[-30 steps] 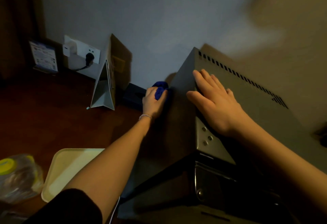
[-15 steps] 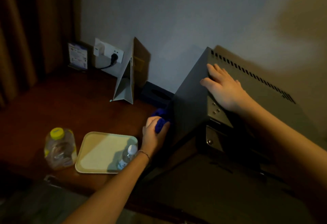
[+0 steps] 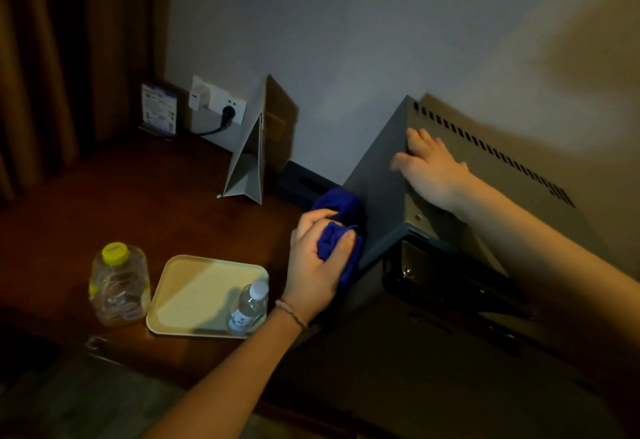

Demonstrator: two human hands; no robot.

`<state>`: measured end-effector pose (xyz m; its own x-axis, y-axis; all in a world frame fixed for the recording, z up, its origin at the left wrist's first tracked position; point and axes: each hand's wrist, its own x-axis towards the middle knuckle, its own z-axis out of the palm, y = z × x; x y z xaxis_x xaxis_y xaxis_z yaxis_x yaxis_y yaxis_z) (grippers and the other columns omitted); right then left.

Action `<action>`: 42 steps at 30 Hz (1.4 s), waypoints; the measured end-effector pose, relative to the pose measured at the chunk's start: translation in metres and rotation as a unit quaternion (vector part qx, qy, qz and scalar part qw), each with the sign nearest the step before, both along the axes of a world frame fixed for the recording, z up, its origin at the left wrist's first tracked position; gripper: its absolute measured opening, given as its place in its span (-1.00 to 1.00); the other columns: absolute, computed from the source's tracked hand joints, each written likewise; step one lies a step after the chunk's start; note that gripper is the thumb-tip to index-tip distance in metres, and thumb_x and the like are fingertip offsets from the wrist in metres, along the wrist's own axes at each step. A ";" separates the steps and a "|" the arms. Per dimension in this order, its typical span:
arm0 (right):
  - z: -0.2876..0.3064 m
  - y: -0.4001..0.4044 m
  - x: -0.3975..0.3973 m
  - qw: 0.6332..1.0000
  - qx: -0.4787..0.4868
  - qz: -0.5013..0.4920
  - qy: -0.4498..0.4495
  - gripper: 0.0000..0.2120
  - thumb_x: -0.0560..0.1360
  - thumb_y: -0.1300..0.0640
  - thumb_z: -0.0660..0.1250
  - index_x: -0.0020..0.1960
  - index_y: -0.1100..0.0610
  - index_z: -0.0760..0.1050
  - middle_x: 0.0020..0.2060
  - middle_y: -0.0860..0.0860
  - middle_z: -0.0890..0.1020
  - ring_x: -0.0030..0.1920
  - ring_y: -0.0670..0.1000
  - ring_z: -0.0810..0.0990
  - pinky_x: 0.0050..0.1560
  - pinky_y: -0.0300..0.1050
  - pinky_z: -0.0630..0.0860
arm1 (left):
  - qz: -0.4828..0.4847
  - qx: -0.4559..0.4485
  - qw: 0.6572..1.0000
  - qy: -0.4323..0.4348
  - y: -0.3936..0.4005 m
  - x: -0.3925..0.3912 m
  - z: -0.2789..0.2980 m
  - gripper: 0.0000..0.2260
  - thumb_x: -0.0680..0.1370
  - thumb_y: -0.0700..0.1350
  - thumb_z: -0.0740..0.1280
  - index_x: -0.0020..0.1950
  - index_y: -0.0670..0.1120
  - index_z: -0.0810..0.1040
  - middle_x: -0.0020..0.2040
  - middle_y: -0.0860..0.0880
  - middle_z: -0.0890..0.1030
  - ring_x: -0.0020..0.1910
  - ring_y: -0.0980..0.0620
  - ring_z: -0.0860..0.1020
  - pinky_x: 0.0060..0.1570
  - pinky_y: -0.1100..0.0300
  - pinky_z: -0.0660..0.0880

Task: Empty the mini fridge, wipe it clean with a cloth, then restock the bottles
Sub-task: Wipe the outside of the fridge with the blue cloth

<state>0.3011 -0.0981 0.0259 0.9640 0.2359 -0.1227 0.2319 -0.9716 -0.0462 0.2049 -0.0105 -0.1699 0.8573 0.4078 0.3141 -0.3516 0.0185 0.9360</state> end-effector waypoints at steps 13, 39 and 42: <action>0.004 0.018 0.011 0.999 -0.022 0.032 0.023 -0.26 0.45 0.00 0.37 0.56 -0.17 0.17 0.61 0.05 -0.20 0.59 0.06 -0.27 0.50 0.32 -0.21 | -0.023 0.032 0.998 0.056 0.010 0.138 -0.048 -0.90 0.60 -0.04 0.33 -0.01 -0.06 0.56 0.08 -0.01 0.47 0.01 0.31 0.47 0.25 0.03 0.41; 0.004 0.017 0.001 0.999 0.043 0.022 0.016 -0.31 0.39 0.12 0.37 0.48 -0.20 0.35 0.62 0.04 -0.13 0.60 0.07 -0.20 0.51 0.27 -0.22 | 0.002 -0.014 0.991 0.136 -0.001 -0.018 -0.087 -0.85 0.49 0.20 0.29 -0.05 0.17 0.52 0.11 0.16 0.45 0.04 0.14 0.51 0.19 -0.03 0.44; 0.003 0.016 -0.001 0.998 0.049 0.024 0.012 -0.34 0.41 0.11 0.36 0.47 -0.20 0.36 0.62 0.03 -0.11 0.60 0.08 -0.18 0.51 0.25 -0.22 | 0.013 0.004 0.992 0.123 -0.003 -0.039 -0.068 -0.81 0.48 0.24 0.26 -0.04 0.18 0.51 0.14 0.26 0.41 0.09 0.16 0.49 0.22 -0.02 0.44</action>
